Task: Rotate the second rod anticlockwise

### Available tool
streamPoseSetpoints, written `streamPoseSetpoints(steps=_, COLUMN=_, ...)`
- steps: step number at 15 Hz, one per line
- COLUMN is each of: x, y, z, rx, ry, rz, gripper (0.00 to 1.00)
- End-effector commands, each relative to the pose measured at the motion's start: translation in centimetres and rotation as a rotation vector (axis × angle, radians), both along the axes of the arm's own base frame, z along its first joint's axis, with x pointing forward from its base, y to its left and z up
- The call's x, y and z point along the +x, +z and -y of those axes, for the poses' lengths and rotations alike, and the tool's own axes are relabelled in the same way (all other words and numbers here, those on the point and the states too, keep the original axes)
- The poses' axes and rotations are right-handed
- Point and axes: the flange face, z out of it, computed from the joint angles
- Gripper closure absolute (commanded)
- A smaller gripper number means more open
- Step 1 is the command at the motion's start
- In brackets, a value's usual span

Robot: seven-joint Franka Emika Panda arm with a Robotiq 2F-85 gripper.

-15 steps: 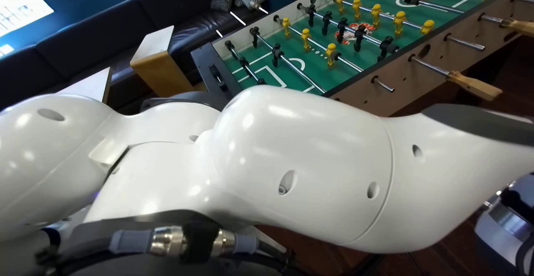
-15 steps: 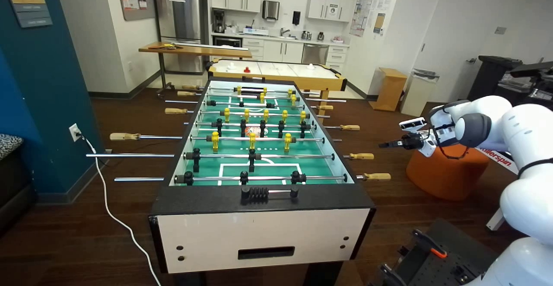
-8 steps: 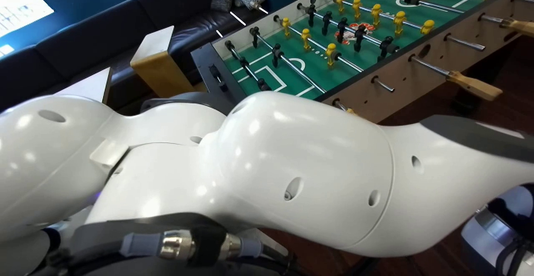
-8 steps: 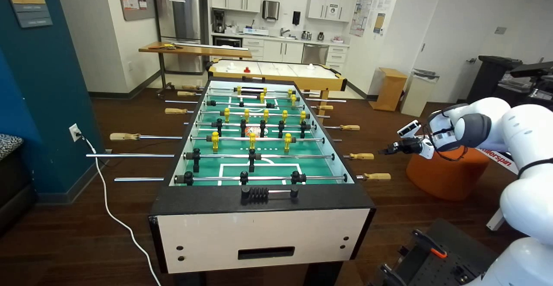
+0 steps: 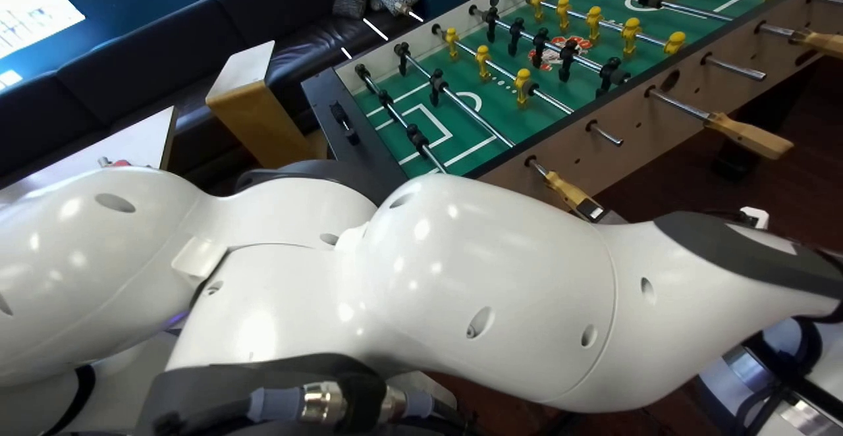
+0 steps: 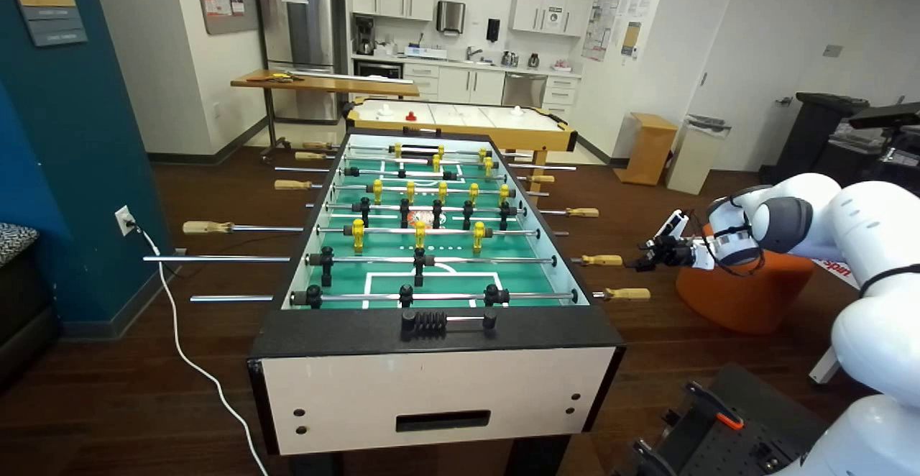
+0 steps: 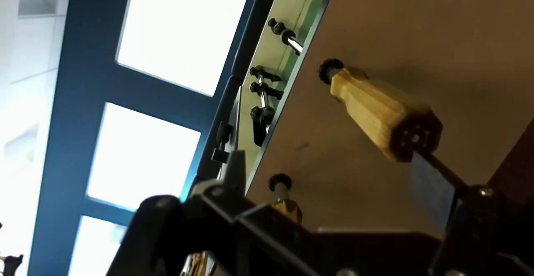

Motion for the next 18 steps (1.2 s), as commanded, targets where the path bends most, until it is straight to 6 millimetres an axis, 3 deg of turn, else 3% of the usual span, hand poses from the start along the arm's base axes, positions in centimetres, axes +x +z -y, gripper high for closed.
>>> streamPoseSetpoints(steps=1, x=0.1, y=-1.7, z=0.5, rx=0.075, ry=-0.069, rz=-0.063, gripper=0.0)
streamPoseSetpoints(steps=7, x=-0.6, y=-2.1, z=-0.2, rx=0.064, ry=-0.048, rz=-0.051, gripper=0.0)
streamPoseSetpoints(steps=18, x=1.7, y=-2.3, z=-0.8, rx=0.096, ry=-0.056, rz=-0.081, gripper=0.0)
